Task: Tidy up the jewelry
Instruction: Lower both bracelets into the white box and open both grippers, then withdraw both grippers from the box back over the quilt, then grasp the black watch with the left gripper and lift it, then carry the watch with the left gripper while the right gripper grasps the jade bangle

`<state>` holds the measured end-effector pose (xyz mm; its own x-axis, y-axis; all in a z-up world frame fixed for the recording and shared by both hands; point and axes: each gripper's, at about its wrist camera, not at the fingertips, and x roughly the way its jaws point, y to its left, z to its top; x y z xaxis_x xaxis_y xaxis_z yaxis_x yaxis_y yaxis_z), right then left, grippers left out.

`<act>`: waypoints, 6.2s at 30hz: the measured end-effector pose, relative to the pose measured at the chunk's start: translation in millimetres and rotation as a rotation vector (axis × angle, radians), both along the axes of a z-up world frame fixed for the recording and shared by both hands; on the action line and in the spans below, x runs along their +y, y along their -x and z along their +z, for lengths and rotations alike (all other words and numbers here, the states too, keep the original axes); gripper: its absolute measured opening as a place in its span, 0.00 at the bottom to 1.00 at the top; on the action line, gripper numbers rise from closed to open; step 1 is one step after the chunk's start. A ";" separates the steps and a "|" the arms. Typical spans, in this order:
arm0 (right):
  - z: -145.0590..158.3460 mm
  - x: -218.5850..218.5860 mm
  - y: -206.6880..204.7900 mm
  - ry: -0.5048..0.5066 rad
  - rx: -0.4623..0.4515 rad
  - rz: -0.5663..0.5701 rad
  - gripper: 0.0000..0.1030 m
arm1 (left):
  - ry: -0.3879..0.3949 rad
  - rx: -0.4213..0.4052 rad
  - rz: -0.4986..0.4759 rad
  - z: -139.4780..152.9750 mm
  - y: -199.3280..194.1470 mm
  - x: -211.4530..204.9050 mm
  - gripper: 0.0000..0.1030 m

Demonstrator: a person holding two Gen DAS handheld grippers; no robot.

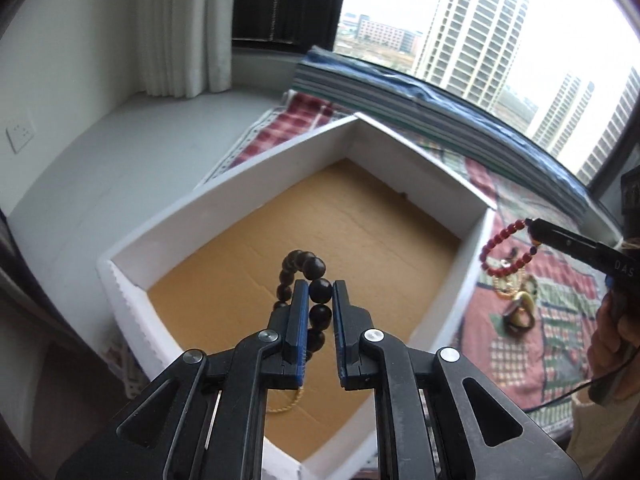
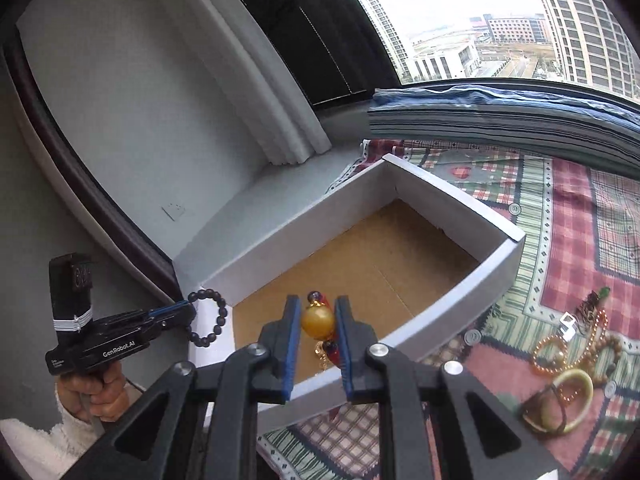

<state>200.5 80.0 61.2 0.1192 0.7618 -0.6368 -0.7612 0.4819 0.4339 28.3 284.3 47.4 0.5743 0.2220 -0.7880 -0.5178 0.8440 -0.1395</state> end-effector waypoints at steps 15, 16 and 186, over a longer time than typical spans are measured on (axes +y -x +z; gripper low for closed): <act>-51.8 102.1 8.5 0.063 0.009 0.024 0.56 | -0.031 0.137 0.067 -63.7 -26.2 10.1 0.72; -43.5 94.8 13.6 0.053 -0.009 0.027 0.57 | -0.035 0.128 0.067 -58.8 -23.2 7.8 0.73; -151.2 -130.1 -54.7 0.422 0.002 -0.227 0.10 | 0.095 0.181 -0.353 -117.8 -71.8 -171.5 0.08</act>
<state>255.2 -50.1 -90.0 0.2510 0.3918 -0.8851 -0.6160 0.7700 0.1662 100.1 112.8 -70.4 0.4525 -0.0431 -0.8907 -0.2217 0.9620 -0.1591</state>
